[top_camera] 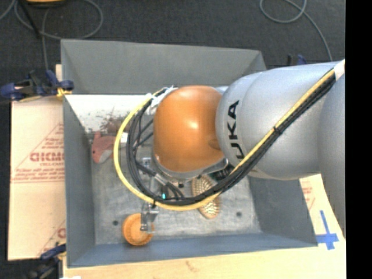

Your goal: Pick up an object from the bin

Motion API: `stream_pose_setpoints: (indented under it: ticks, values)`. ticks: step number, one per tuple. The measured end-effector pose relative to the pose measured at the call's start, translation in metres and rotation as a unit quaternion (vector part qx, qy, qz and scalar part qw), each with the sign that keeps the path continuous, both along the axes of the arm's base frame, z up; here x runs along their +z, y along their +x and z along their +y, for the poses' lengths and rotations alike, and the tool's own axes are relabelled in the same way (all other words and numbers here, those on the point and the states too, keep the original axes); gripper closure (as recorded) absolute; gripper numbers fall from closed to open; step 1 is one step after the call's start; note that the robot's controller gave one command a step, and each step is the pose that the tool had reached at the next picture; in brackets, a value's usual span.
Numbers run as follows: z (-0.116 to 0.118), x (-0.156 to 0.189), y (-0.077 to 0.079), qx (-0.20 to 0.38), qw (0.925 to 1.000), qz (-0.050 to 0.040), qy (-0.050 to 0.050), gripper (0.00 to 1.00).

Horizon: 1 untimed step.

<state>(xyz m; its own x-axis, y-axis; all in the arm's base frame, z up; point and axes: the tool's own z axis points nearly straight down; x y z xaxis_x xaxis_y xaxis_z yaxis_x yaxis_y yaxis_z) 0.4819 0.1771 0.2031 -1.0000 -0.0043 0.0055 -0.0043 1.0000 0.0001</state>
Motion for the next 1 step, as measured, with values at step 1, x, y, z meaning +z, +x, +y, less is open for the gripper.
stream_pose_setpoints:
  ticks: [1]
  values:
    - [-0.0008, 0.0037, 0.0020, -0.002, 1.0000, -0.0037, 0.001, 0.00]
